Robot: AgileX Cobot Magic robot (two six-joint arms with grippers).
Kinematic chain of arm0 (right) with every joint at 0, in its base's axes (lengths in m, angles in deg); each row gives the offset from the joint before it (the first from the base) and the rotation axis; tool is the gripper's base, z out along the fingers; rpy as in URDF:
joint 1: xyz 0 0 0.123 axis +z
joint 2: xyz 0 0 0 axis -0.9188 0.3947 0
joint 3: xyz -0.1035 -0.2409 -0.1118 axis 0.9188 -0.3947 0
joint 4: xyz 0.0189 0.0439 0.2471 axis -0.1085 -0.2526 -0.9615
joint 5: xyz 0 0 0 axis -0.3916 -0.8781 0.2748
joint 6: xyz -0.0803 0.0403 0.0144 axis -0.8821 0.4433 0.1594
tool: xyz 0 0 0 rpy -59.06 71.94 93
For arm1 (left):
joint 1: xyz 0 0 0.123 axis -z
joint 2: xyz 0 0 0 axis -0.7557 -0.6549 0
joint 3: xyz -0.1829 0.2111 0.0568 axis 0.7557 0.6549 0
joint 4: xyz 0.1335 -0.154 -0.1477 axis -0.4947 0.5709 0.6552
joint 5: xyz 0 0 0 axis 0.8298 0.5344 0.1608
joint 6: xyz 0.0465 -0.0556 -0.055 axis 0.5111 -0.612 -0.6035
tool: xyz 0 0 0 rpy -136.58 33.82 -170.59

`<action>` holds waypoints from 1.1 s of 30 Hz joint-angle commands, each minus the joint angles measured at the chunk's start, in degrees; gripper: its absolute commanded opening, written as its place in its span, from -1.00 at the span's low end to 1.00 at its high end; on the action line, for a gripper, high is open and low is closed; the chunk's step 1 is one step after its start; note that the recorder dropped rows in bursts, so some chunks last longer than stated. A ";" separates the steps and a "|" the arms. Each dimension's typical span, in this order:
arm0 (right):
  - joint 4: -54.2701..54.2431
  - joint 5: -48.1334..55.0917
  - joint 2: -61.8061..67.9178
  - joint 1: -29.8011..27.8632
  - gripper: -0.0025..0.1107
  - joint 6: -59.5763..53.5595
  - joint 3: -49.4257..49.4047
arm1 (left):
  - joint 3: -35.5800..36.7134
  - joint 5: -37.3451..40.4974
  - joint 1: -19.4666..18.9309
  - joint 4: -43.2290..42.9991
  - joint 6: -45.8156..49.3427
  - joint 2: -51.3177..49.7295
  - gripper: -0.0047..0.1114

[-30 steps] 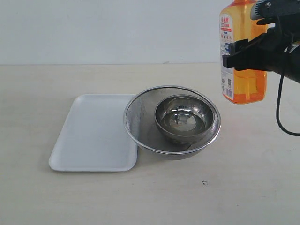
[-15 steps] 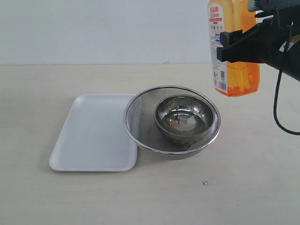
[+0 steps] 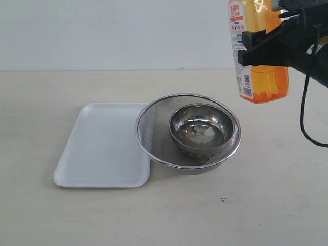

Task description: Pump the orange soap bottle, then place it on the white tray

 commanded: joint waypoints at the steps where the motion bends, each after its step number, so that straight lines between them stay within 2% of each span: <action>1: -6.70 -1.50 -1.33 -0.14 -0.96 -7.63 0.76 | 0.19 0.21 0.18 1.62 -0.64 0.32 -0.84; 8: -6.58 -3.34 2.13 -0.14 -0.96 -6.70 0.76 | 0.19 -0.07 0.18 1.60 -0.64 0.32 -0.84; 14: -4.91 -11.00 6.78 -0.14 -0.96 -3.39 0.76 | 0.19 -0.07 0.18 2.29 -0.64 0.32 -0.84; 23: -4.91 -16.29 14.80 -0.14 -0.96 -0.83 0.76 | 0.19 -0.32 0.18 2.69 -0.64 -0.07 -0.84; 33: -3.91 -17.98 19.33 -0.14 -0.96 2.02 -0.09 | 0.19 -1.93 0.18 2.69 -0.64 -0.07 -0.84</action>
